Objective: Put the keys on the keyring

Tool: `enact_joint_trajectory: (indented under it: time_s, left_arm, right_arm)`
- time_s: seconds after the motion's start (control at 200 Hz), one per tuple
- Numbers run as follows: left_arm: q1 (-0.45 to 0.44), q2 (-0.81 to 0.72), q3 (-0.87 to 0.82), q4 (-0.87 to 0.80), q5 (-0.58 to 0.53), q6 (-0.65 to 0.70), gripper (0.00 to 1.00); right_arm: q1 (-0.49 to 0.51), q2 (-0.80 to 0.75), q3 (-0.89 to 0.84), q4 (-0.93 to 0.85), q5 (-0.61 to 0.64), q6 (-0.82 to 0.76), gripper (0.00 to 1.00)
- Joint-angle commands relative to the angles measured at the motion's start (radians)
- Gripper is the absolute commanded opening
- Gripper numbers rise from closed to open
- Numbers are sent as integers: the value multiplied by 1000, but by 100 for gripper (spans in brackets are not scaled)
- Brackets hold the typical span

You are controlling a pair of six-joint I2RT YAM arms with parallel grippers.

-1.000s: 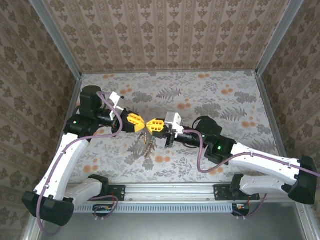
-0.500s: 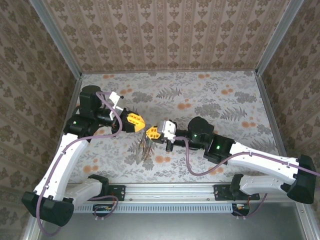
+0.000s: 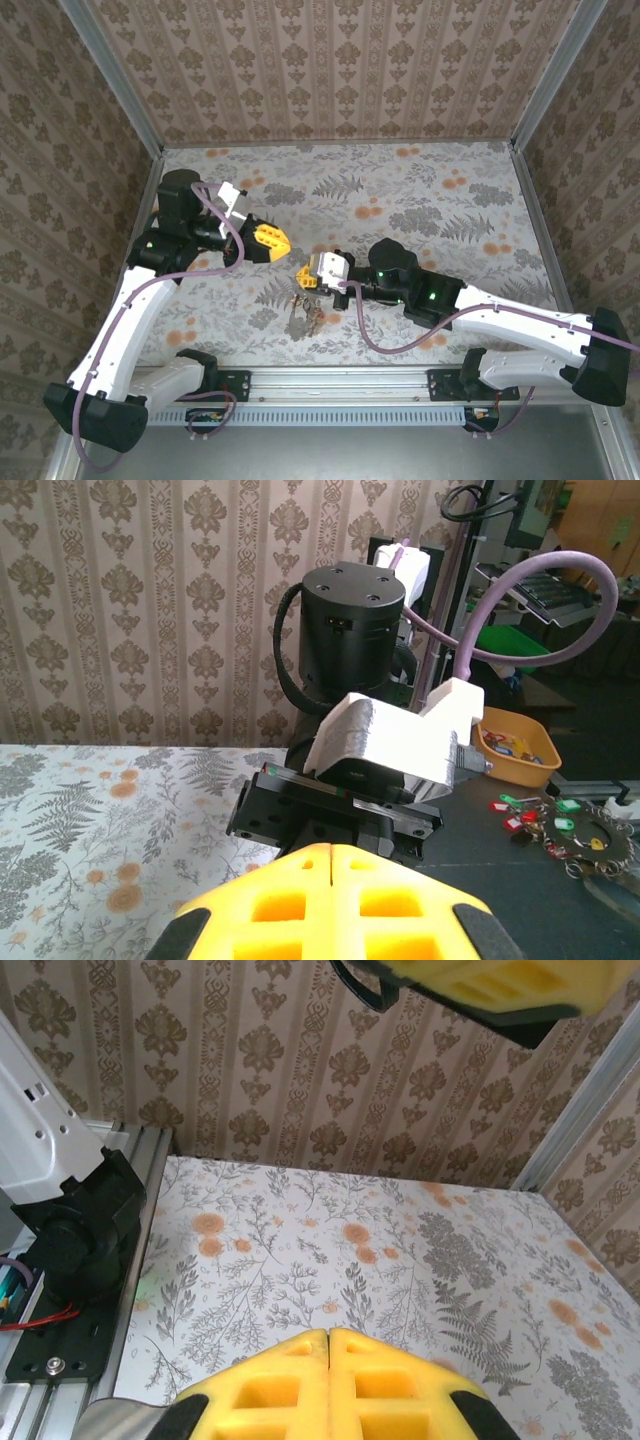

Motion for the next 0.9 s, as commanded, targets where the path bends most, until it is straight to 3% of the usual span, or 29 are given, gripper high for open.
enact_joint_trajectory:
  time_s: [0.0, 0.31, 0.46, 0.895]
  left_arm:
    - [3, -1, -6, 70, -31, -58, 0]
    - [1, -26, -53, 85, -109, -119, 0]
    - [2, -66, -73, 48, -119, -128, 13]
    - [-6, -111, -104, -19, -129, -94, 33]
  right_arm:
    - [-9, -11, -9, 74, 12, -9, 0]
    - [-40, -47, 5, 74, -48, -1, 0]
    - [-52, -70, 36, 36, -73, -27, 0]
    - [-86, -130, 136, -56, -202, -46, 0]
